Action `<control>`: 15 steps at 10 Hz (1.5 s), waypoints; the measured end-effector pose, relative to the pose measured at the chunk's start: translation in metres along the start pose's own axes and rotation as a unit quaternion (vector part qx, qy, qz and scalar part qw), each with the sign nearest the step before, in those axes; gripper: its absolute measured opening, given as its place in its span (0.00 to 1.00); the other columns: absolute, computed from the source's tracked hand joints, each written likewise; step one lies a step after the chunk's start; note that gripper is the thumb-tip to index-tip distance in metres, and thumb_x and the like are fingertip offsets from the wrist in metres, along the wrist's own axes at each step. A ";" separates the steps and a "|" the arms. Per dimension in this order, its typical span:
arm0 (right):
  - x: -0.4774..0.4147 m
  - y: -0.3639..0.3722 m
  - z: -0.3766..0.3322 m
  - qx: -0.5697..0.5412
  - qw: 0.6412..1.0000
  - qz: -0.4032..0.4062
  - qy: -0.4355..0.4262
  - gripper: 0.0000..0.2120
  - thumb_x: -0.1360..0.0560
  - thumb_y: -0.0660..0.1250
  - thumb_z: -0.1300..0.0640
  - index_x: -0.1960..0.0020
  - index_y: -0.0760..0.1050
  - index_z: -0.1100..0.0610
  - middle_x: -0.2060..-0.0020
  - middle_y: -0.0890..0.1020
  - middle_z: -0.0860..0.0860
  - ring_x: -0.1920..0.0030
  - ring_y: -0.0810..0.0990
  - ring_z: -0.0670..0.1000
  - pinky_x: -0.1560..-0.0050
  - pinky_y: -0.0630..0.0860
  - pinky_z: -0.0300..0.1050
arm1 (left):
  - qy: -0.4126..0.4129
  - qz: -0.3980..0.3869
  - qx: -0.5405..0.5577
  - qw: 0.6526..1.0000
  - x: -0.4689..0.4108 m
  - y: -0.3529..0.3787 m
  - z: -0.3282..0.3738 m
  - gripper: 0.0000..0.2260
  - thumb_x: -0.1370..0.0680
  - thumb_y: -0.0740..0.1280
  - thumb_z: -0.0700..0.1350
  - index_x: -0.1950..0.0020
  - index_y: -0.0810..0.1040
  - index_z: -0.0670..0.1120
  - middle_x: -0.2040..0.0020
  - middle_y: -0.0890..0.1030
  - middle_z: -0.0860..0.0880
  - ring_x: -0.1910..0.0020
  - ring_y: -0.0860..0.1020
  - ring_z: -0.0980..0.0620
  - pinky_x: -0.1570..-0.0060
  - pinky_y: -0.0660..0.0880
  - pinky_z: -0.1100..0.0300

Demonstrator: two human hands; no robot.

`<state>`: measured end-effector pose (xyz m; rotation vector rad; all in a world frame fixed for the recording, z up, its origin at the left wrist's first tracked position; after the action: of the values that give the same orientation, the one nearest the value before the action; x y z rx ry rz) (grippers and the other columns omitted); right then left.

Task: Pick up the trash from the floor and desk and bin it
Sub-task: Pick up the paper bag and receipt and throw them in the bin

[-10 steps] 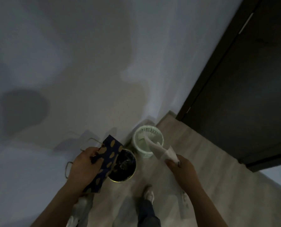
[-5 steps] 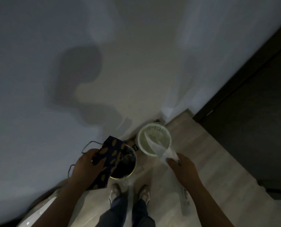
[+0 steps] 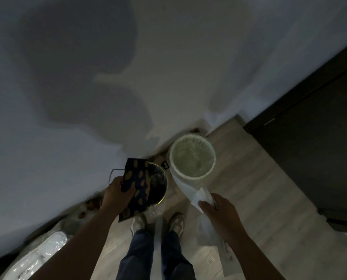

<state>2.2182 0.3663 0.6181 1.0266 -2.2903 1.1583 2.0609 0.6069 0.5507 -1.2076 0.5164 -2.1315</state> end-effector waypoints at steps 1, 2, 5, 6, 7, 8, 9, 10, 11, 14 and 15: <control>-0.015 0.014 0.005 0.015 1.000 -0.004 0.006 0.08 0.24 0.68 0.54 0.61 0.73 0.46 0.66 0.78 0.44 0.63 0.78 0.40 0.67 0.70 0.29 | 0.016 -0.043 -0.045 0.998 -0.022 0.017 -0.007 0.20 0.24 0.69 0.45 0.34 0.71 0.39 0.41 0.76 0.41 0.41 0.74 0.41 0.51 0.65 0.59; -0.030 0.027 0.010 0.031 0.999 -0.018 0.012 0.06 0.24 0.67 0.53 0.59 0.73 0.48 0.65 0.79 0.44 0.64 0.77 0.40 0.67 0.69 0.28 | 0.022 -0.069 -0.099 0.992 -0.044 0.027 -0.022 0.07 0.25 0.69 0.43 0.48 0.78 0.44 0.49 0.77 0.45 0.46 0.75 0.45 0.54 0.66 0.61; -0.078 0.084 0.015 0.069 0.992 -0.074 0.073 0.13 0.22 0.63 0.49 0.42 0.76 0.55 0.56 0.78 0.48 0.56 0.76 0.49 0.55 0.69 0.41 | 0.070 -0.114 -0.250 0.959 -0.042 0.006 -0.044 0.10 0.24 0.66 0.42 0.43 0.78 0.43 0.48 0.81 0.49 0.49 0.79 0.52 0.56 0.65 0.68; -0.098 0.112 0.012 0.084 0.989 -0.085 0.083 0.13 0.22 0.63 0.49 0.41 0.76 0.54 0.50 0.81 0.51 0.50 0.80 0.53 0.53 0.72 0.43 | 0.079 -0.139 -0.259 0.953 -0.049 0.002 -0.062 0.14 0.22 0.64 0.47 0.38 0.75 0.46 0.42 0.79 0.49 0.44 0.77 0.54 0.53 0.65 0.69; -0.121 0.144 0.008 0.098 0.986 -0.086 0.101 0.13 0.22 0.61 0.50 0.41 0.75 0.55 0.48 0.81 0.53 0.47 0.79 0.55 0.53 0.72 0.44 | 0.096 -0.122 -0.270 0.950 -0.061 -0.001 -0.079 0.15 0.22 0.64 0.48 0.37 0.74 0.46 0.42 0.78 0.49 0.44 0.76 0.53 0.51 0.66 0.69; -0.148 0.176 0.007 0.103 0.985 -0.074 0.114 0.14 0.22 0.60 0.50 0.42 0.75 0.57 0.47 0.81 0.55 0.46 0.79 0.57 0.50 0.73 0.47 | 0.111 -0.123 -0.280 0.946 -0.074 0.000 -0.093 0.14 0.22 0.65 0.48 0.38 0.75 0.47 0.43 0.79 0.49 0.47 0.77 0.54 0.49 0.72 0.66; -0.178 0.210 0.010 0.076 0.986 -0.067 0.134 0.14 0.22 0.59 0.51 0.44 0.76 0.58 0.48 0.81 0.56 0.47 0.79 0.57 0.54 0.71 0.45 | 0.121 -0.126 -0.291 0.941 -0.088 0.003 -0.105 0.13 0.22 0.64 0.49 0.39 0.74 0.48 0.44 0.78 0.51 0.47 0.77 0.54 0.52 0.70 0.66; -0.214 0.249 0.015 0.055 0.987 -0.067 0.133 0.14 0.21 0.59 0.52 0.43 0.76 0.60 0.47 0.80 0.57 0.45 0.79 0.58 0.54 0.68 0.44 | 0.144 -0.123 -0.302 0.934 -0.109 0.013 -0.124 0.12 0.22 0.63 0.50 0.39 0.74 0.49 0.44 0.78 0.52 0.49 0.76 0.57 0.51 0.71 0.68; -0.251 0.292 0.029 0.058 0.986 -0.067 0.143 0.14 0.21 0.59 0.53 0.43 0.76 0.60 0.46 0.80 0.56 0.44 0.78 0.57 0.53 0.69 0.44 | 0.138 -0.123 -0.302 0.935 -0.131 0.023 -0.140 0.12 0.22 0.64 0.50 0.39 0.74 0.49 0.44 0.78 0.53 0.48 0.76 0.57 0.49 0.71 0.67; -0.314 0.377 0.113 -0.019 0.975 -0.104 0.195 0.22 0.22 0.63 0.48 0.34 0.71 0.61 0.38 0.77 0.60 0.39 0.76 0.61 0.43 0.74 0.48 | 0.123 -0.135 -0.317 0.931 -0.190 0.066 -0.180 0.12 0.22 0.63 0.48 0.40 0.75 0.47 0.44 0.77 0.51 0.45 0.76 0.54 0.43 0.73 0.60; -0.318 0.385 0.123 -0.165 0.957 -0.088 0.223 0.42 0.27 0.69 0.41 0.22 0.54 0.54 0.28 0.66 0.59 0.31 0.69 0.62 0.38 0.71 0.53 | 0.119 -0.141 -0.318 0.930 -0.200 0.077 -0.181 0.13 0.21 0.63 0.47 0.38 0.74 0.47 0.42 0.78 0.50 0.44 0.76 0.54 0.42 0.74 0.60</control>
<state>2.1404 0.5584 0.1478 0.7329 -1.9038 0.7992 2.0064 0.6935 0.2890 -1.4289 1.2882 -2.4616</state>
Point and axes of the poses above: each hand's wrist, its own x-axis away from the middle knuckle, its own y-axis out of the palm, z = x × y, the point moved 2 cm from there along -x, towards the middle knuckle
